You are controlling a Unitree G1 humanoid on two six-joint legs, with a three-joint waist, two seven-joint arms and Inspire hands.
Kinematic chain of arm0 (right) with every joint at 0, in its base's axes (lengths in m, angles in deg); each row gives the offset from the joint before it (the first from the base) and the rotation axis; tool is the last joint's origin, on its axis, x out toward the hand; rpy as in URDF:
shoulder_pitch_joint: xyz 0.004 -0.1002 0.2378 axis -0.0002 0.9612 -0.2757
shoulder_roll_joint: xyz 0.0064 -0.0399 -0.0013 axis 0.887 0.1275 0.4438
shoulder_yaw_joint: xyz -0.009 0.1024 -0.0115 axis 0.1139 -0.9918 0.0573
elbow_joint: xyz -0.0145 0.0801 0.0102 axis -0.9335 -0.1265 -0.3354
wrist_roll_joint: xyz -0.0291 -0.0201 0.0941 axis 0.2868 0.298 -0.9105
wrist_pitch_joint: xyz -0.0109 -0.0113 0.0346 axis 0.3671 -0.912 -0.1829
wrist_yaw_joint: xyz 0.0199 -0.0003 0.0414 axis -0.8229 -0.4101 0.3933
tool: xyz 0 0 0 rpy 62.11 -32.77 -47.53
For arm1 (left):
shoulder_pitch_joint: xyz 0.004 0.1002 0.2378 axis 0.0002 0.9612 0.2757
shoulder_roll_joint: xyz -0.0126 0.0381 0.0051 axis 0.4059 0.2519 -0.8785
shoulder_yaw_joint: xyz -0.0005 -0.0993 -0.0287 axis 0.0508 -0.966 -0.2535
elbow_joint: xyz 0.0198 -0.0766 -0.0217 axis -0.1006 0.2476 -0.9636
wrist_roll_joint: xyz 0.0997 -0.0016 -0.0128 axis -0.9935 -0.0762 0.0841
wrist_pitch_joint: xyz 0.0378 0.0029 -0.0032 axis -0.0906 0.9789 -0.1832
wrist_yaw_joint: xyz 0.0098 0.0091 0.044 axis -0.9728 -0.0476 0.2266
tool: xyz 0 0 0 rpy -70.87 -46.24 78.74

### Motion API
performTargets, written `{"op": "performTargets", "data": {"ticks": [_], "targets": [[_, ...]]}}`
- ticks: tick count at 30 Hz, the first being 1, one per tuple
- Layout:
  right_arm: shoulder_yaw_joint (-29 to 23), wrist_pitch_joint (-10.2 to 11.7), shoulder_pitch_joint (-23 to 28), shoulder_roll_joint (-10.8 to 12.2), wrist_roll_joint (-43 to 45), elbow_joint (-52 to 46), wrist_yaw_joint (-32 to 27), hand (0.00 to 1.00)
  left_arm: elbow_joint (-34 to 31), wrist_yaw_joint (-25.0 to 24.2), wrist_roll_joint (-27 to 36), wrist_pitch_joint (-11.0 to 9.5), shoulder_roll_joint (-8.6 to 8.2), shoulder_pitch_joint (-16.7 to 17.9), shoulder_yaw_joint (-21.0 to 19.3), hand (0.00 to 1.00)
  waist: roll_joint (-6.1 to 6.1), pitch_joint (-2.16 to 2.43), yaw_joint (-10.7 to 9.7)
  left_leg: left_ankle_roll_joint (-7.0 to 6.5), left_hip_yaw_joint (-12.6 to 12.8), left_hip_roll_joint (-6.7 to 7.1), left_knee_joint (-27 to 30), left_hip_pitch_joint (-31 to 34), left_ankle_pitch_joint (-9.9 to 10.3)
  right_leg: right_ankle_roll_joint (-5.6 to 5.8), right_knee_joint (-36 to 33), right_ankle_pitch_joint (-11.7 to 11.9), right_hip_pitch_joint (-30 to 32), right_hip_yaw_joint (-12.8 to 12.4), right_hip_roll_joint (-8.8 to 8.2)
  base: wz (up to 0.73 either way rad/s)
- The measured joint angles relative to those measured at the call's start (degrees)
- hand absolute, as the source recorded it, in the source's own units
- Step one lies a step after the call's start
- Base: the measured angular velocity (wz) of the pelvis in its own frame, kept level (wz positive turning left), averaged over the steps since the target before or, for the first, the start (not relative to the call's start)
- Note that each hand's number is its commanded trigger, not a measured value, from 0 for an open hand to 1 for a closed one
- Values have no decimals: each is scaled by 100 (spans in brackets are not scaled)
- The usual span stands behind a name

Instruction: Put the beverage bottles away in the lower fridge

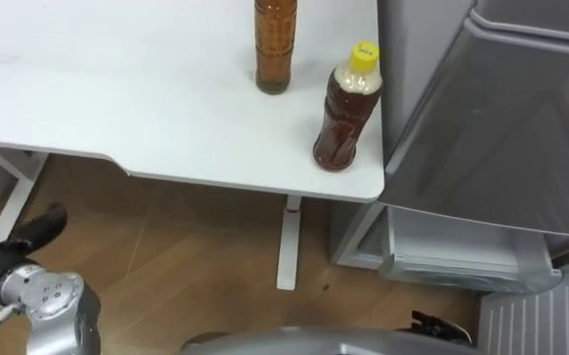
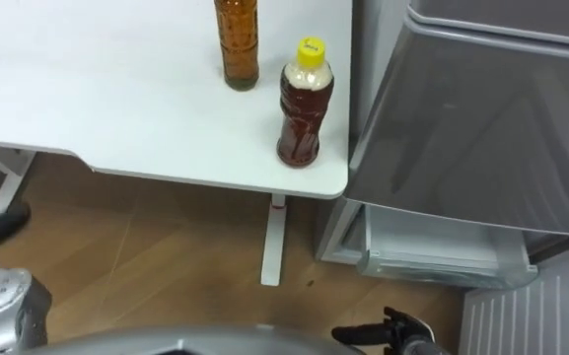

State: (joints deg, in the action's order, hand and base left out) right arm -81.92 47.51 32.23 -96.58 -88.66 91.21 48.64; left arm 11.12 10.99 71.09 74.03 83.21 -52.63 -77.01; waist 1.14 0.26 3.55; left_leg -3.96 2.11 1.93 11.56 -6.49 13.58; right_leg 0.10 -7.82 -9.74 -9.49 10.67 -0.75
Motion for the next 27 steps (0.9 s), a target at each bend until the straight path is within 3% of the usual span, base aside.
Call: {"op": "performTargets", "data": {"ticks": [8, 12, 18, 23, 27], "targets": [[-24, 199, -3, 2, 17, 83, 22, 0, -2325, -294, -273, -93, 9, -42, 309, 0, -2, -7, -53, 0, -1, 0, 3, 13, -1, 0, 7, 0, 6, 12, -2, 0], [-17, 253, -2, 4, -102, 111, 27, 0, -2635, -602, -492, -173, 22, -161, 484, 0, -9, -28, -96, 0, 3, 0, -8, 35, -1, 0, 10, 0, -6, 16, -3, 0], [-30, 440, -107, 6, -104, 278, 219, 0, -2825, -1080, -953, -179, 34, -415, 716, 0, -18, -51, -354, 1, 11, -2, 5, 89, -1, 0, 16, 0, 46, 10, -1, 0], [-20, 485, -260, 1, -30, 403, 278, 0, -3304, -1642, -1136, -179, 109, -575, 1453, 0, -46, -54, -543, 0, 13, -2, -15, 103, -1, 0, 17, 1, 65, 9, 0, 0], [1, 521, -363, -23, -25, 528, 274, 0, -3515, -2063, -1374, -180, 202, -865, 1729, 0, -82, -53, -657, 1, 55, -7, -2, 81, -4, 0, 20, 1, 77, -118, 8, -7]]}}
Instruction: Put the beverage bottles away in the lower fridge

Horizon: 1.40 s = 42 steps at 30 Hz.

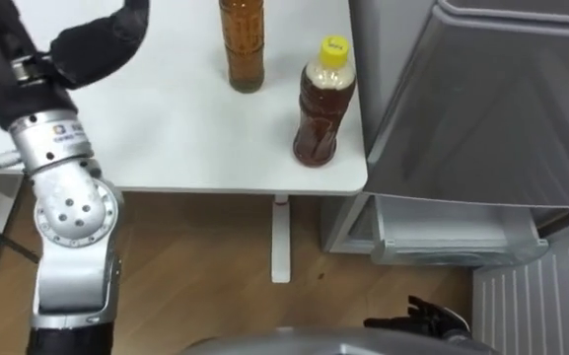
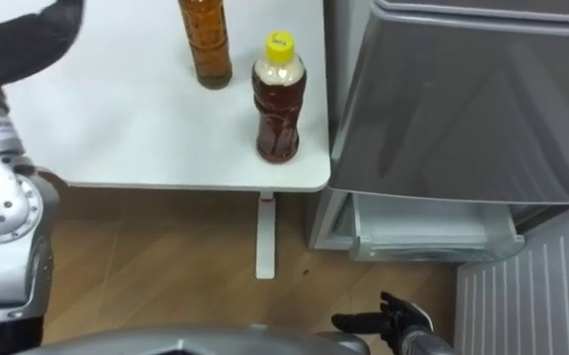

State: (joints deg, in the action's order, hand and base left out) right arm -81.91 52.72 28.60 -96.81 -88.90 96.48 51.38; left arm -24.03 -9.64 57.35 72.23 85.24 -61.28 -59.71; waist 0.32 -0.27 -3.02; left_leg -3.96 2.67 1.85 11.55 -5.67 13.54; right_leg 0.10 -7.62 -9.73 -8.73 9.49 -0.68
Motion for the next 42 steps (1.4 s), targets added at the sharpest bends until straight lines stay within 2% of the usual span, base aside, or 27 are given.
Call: {"op": "performTargets", "data": {"ticks": [2, 5, 7, 10, 18, 32, 37, 42], "targets": [[27, 49, -6, -7, -7, 0, 2, 0, -69, -209, -18, -2, 56, -177, 175, 0, -11, 1, -30, 2, 31, -5, -6, -4, -2, 0, 4, 0, 10, -25, 3, -7], [56, 66, -2, -5, -8, 11, 0, 0, -70, -414, -34, -2, 58, -234, 296, 0, -7, -2, -78, 3, 56, -8, -7, -11, -3, 0, 4, 0, 15, -77, 6, -5], [136, 81, -41, 0, -43, 8, -6, 0, -70, -563, -13, -2, 59, -235, 370, 0, 15, -16, -144, 3, 81, -8, -3, -32, -6, 0, 4, 0, 17, -120, 4, -7], [198, 118, -73, 6, -98, 86, -7, 0, -64, -708, -15, -2, 63, -234, 505, 0, 58, -47, -140, 2, 128, -13, -17, -89, -6, 0, -3, 0, -31, -157, 6, -7], [364, 113, -122, 9, -262, 177, -69, 0, -59, -966, -244, 0, 111, -232, 915, 0, 48, -24, -145, -2, 131, -13, -67, -97, -7, -1, -16, 1, -31, -155, 5, 0], [420, 95, -166, -23, -288, 194, -66, 0, -59, -1260, -246, 37, 215, -232, 1480, 0, -16, 18, -216, -2, 140, -13, -79, -96, -8, -1, -12, 1, -34, -156, 6, 0], [423, 83, -197, -29, -248, 192, -47, 0, 32, -1442, -246, 48, 220, -232, 1554, 0, -8, 6, -277, -2, 133, -11, -69, -100, -8, -1, -12, 1, -43, -152, 2, 0], [421, 47, -222, -41, -250, 189, -7, 0, 97, -1623, -246, 156, 221, -232, 1572, 0, -6, -14, -320, -2, 135, -12, -74, -98, -8, -1, -14, 1, -34, -152, 3, 0]]}}
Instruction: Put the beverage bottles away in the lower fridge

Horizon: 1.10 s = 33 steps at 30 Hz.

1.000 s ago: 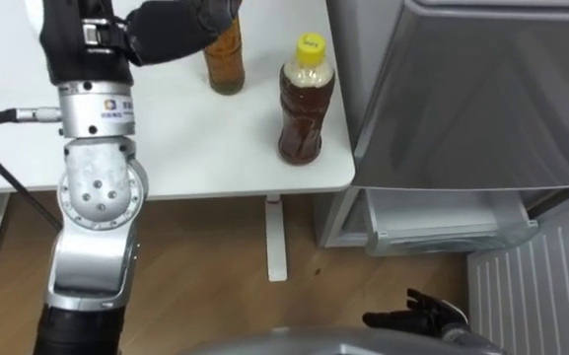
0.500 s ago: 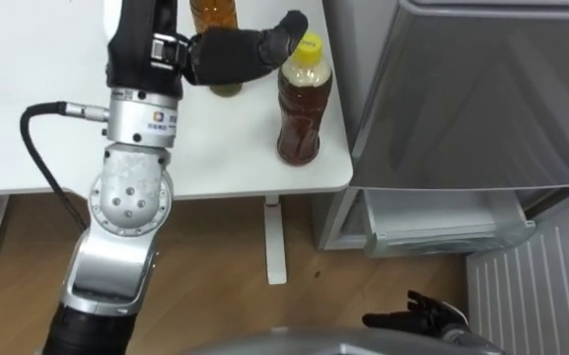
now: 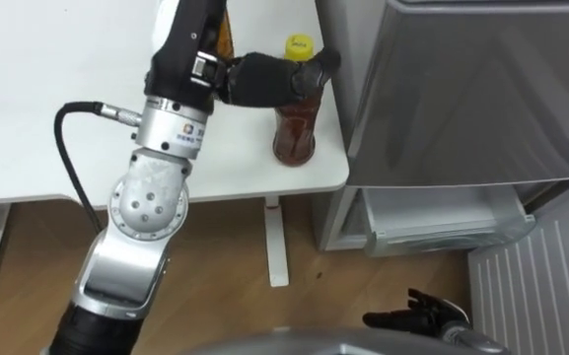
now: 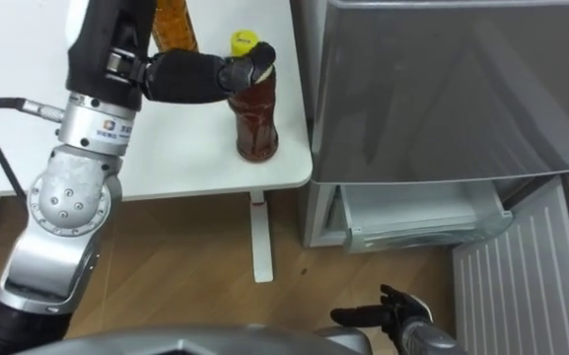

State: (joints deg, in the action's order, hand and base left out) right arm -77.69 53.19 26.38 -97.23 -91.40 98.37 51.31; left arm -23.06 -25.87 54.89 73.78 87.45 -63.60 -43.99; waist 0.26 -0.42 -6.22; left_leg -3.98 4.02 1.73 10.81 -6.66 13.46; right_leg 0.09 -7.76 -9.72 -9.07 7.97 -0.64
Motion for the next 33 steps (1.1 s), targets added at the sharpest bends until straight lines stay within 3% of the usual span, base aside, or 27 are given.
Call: {"op": "performTargets", "data": {"ticks": [13, 33], "targets": [[-3, -56, -1, -5, -1, -42, 19, 0, 18, -430, -1, 153, -25, 0, 45, 0, 11, -2, 7, 0, 47, -3, -4, 42, 0, 0, 0, 0, 87, -14, 1, -1], [7, -112, 13, -5, -7, -78, 3, 0, 920, -484, -2, 251, -38, 52, 54, 0, 24, 2, 47, 0, 79, -8, -11, -5, 0, 0, -5, 0, 91, -66, 10, -1]]}}
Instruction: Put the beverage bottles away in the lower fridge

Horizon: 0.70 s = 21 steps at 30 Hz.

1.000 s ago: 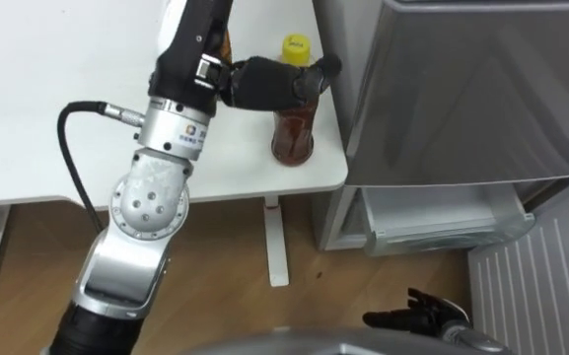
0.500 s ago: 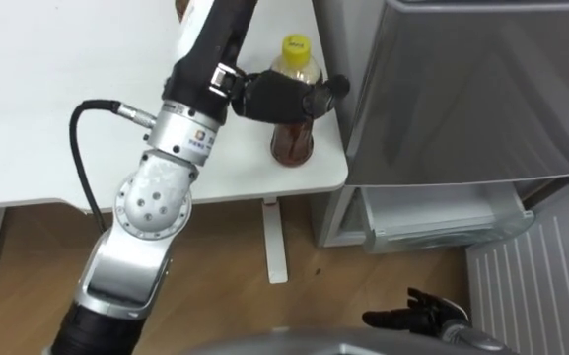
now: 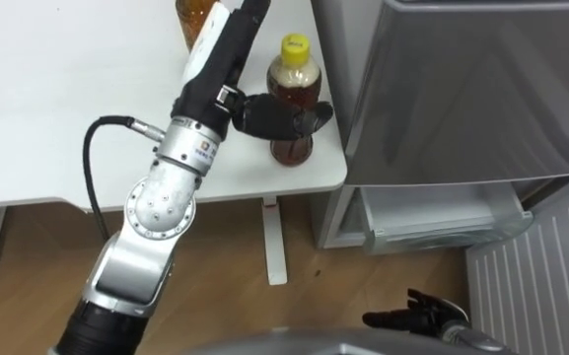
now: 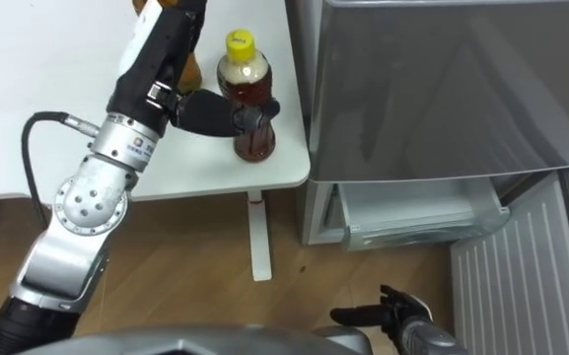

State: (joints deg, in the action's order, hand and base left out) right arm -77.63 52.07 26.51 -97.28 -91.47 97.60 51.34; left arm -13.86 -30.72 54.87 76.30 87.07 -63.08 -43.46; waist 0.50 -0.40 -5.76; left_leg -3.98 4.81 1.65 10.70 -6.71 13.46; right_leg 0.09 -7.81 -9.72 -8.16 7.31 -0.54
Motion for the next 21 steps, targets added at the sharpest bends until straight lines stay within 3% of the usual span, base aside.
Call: {"op": "performTargets", "data": {"ticks": [4, 11, 21], "targets": [[3, 1, 0, 0, 4, 0, -2, 0, 3, 2, 1, -9, 14, 38, -2, 0, 4, 6, 11, 0, 14, 0, -16, 8, 0, 0, 0, 0, -5, 3, 1, -1], [1, 0, 2, 2, 7, -8, 9, 0, 87, -2, 3, 0, -1, 445, 0, 0, 29, 10, 16, 0, 19, 0, -14, 18, 0, 0, 2, 0, 20, 5, 0, 0], [6, -19, 3, 3, 6, -9, 122, 0, 203, -177, 75, 3, -14, 444, 10, 0, 50, 24, 71, 0, 19, -3, -15, 25, 0, 0, -2, 0, 1, 7, 0, 0]]}}
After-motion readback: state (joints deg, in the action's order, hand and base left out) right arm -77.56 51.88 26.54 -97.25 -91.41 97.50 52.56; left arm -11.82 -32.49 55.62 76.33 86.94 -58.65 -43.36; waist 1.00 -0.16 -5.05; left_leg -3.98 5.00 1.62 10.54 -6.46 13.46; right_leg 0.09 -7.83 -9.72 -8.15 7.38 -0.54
